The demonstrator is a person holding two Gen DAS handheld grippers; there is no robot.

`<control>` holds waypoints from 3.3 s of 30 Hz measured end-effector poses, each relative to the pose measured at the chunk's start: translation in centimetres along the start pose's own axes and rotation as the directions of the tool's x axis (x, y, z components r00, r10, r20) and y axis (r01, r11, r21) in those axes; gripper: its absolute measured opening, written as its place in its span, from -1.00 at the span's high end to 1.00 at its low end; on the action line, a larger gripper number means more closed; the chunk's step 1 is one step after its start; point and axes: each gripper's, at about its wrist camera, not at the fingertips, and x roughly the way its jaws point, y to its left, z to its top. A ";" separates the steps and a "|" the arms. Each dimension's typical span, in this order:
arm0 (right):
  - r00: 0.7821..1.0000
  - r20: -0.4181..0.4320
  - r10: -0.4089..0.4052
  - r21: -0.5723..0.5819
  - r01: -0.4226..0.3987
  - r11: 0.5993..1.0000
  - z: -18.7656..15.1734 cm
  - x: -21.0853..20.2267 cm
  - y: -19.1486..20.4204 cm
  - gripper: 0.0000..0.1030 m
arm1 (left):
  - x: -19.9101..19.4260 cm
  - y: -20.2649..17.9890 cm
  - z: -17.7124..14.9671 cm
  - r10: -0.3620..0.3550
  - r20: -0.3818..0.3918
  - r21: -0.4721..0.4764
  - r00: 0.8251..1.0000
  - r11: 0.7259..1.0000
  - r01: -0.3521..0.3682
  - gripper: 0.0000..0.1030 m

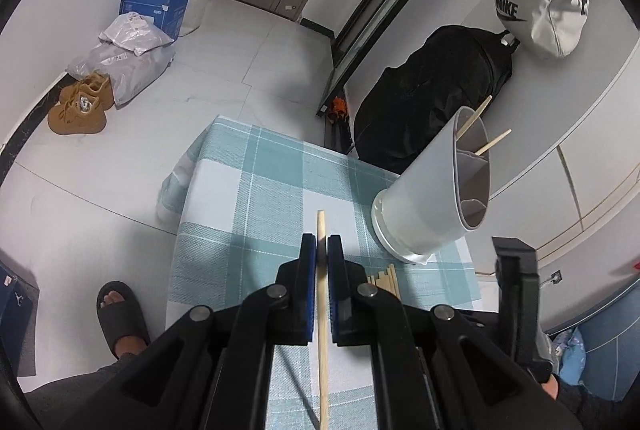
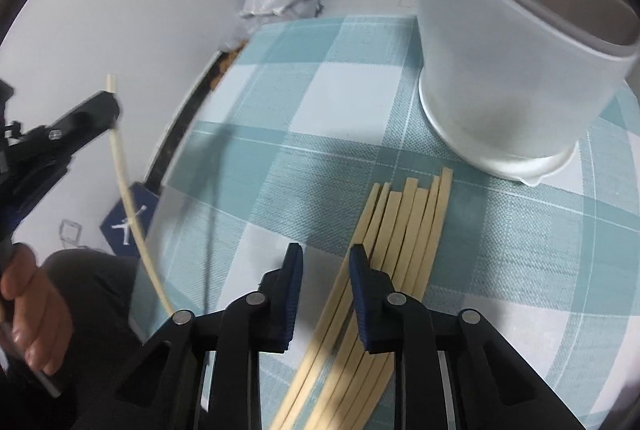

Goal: Organize utensils
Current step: 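Grasp another chopstick with the right gripper while the left gripper lifts its chopstick, then carry both held chopsticks up over the white utensil holder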

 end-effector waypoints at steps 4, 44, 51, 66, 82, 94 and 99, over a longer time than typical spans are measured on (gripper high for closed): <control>0.999 -0.015 -0.048 0.004 0.048 0.999 0.8 0.5 0.4 0.61 | -0.6 0.0 0.2 -0.008 0.017 0.007 1.000 1.000 0.008 0.97; 0.897 0.440 0.046 0.016 -0.058 0.998 -2.5 -9.0 -0.6 0.91 | -2.8 -6.1 -2.0 0.032 0.018 0.214 0.999 0.976 -0.036 0.97; 0.822 0.565 0.075 0.001 -0.092 0.996 -4.3 -12.5 -1.9 0.91 | -3.0 -8.0 -2.1 0.062 0.014 0.258 0.998 0.964 -0.063 0.97; 0.750 0.647 0.135 -0.066 -0.121 0.990 -5.8 -15.7 -2.2 0.92 | -2.6 -11.8 -1.4 0.102 0.011 0.338 0.995 0.936 -0.099 0.97; 0.661 0.736 0.146 -0.104 -0.103 0.989 -0.7 -21.5 -3.1 0.92 | -3.9 -14.9 3.0 0.069 0.065 0.352 0.996 0.932 -0.087 0.97; 0.610 0.781 0.134 -0.117 -0.068 0.991 5.7 -26.3 -4.1 0.92 | -5.0 -17.5 9.1 0.022 0.151 0.305 0.988 0.950 -0.068 0.97; 0.597 0.794 0.114 -0.092 -0.067 0.994 8.6 -26.9 -5.4 0.92 | -4.4 -18.2 11.2 0.003 0.175 0.300 0.985 0.952 -0.057 0.97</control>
